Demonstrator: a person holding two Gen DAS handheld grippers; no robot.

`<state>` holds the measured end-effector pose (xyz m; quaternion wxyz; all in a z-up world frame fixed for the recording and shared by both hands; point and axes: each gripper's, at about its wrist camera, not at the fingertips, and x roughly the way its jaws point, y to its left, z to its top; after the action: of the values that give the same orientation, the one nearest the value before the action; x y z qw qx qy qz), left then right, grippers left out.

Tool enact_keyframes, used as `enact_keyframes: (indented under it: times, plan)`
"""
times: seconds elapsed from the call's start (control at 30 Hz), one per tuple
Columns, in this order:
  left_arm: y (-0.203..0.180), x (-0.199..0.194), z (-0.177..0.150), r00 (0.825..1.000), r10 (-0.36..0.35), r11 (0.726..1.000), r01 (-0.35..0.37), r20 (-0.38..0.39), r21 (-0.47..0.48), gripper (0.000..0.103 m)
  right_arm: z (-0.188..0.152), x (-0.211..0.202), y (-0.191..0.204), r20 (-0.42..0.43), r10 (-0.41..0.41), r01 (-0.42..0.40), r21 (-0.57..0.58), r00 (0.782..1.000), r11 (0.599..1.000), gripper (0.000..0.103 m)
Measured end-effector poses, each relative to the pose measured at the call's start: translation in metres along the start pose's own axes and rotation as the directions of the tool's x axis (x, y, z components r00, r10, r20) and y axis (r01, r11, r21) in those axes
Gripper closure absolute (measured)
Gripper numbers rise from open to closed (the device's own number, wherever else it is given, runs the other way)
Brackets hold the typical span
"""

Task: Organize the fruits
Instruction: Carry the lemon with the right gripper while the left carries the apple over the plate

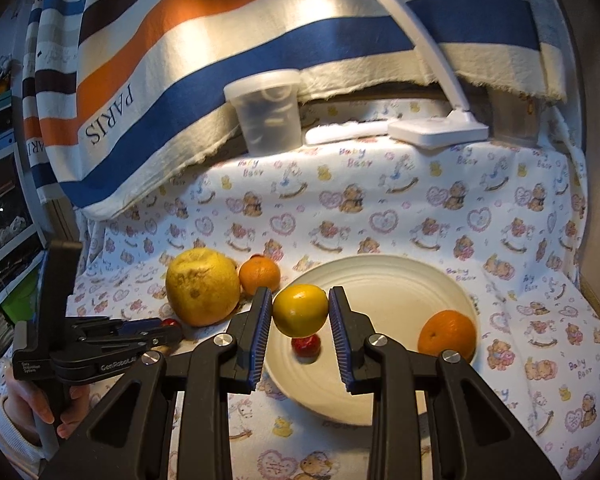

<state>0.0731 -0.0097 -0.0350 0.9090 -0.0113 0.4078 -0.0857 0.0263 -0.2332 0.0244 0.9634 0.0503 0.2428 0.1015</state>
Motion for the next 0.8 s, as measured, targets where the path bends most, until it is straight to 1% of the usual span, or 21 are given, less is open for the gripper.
enact_keyframes:
  times: [0.17,0.3,0.4,0.53,0.6,0.67,0.73,0.8]
  plan:
    - [-0.007,-0.015,0.001,0.999,-0.026,0.999,0.025,0.03,0.02,0.077,0.001,-0.001,-0.002,0.007,-0.009,0.009,0.005,1.0,1.0,0.073]
    - [-0.015,-0.02,0.001,0.999,-0.022,0.999,0.02,0.05,0.045,0.077,0.001,-0.001,-0.002,0.006,-0.008,0.008,-0.001,1.0,1.0,0.073]
    - [-0.018,-0.024,0.001,0.998,-0.032,0.998,0.029,0.057,0.051,0.077,0.0,-0.001,-0.003,0.004,0.01,-0.01,0.014,1.0,1.0,0.072]
    - [-0.022,-0.031,-0.001,0.997,-0.025,0.998,0.019,0.079,0.067,0.077,0.002,-0.003,-0.004,0.016,0.002,-0.003,0.015,1.0,1.0,0.073]
    - [-0.026,-0.037,-0.001,0.995,-0.054,0.996,0.048,0.083,0.072,0.077,0.004,-0.005,-0.005,0.019,0.003,-0.003,0.018,1.0,1.0,0.073]
    - [-0.034,-0.044,-0.001,0.993,-0.06,0.994,0.05,0.099,0.094,0.077,0.007,-0.009,-0.007,0.023,-0.001,0.0,0.025,1.0,1.0,0.073]
    - [-0.044,-0.049,0.0,0.992,-0.071,0.991,0.058,0.106,0.123,0.077,0.012,-0.019,-0.014,0.049,0.004,-0.006,0.053,0.999,0.999,0.073]
    - [-0.052,-0.051,0.002,0.99,-0.104,0.986,0.089,0.099,0.143,0.077,0.014,-0.025,-0.018,0.055,0.005,-0.009,0.056,0.998,0.998,0.073]
